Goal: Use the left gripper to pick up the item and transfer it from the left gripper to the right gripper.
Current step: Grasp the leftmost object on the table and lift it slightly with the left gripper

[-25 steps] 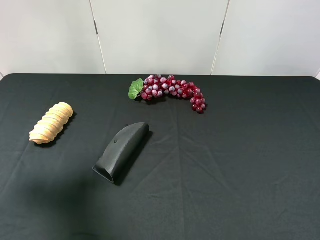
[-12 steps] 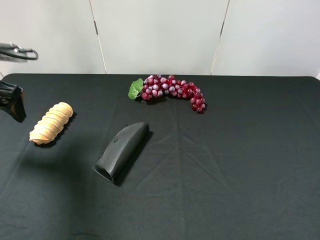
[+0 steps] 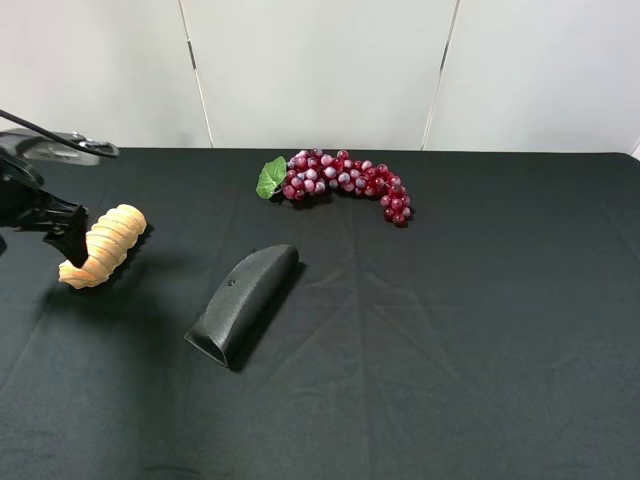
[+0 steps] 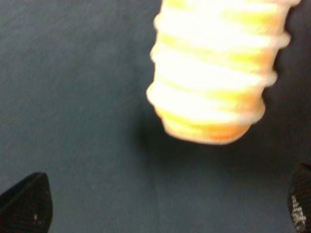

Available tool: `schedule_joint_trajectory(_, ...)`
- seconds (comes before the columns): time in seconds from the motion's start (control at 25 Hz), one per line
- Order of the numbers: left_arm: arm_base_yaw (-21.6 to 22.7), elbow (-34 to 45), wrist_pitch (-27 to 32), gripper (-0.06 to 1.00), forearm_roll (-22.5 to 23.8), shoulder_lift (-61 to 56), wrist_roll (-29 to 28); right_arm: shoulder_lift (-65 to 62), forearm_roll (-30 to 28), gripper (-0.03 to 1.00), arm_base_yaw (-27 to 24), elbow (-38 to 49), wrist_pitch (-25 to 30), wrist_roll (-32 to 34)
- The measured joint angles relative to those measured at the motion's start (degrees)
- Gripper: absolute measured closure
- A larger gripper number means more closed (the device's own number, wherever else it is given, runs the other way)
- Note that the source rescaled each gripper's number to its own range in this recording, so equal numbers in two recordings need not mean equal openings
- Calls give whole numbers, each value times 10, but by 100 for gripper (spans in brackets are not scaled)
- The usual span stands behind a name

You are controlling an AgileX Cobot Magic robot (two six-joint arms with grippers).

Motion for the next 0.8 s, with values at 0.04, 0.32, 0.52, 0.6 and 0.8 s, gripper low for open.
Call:
schedule_joint_trajectory(0.04, 0, 0, -5, -2, 0, 8, 0, 0, 0, -3, 0, 0, 0, 0)
schedule_joint_trajectory(0.32, 0, 0, -41, -2, -26, 43, 18, 0, 0, -3, 0, 0, 0, 0)
schedule_joint_trajectory(0.52, 0, 0, -64, -1, -41, 48, 41, 0, 0, -3, 0, 0, 0, 0)
schedule_joint_trajectory(0.6, 0, 0, -68, -1, -41, 48, 43, 0, 0, -3, 0, 0, 0, 0)
schedule_joint_trajectory(0.8, 0, 2, -86, -1, -42, 52, 49, 0, 0, -3, 0, 0, 0, 0)
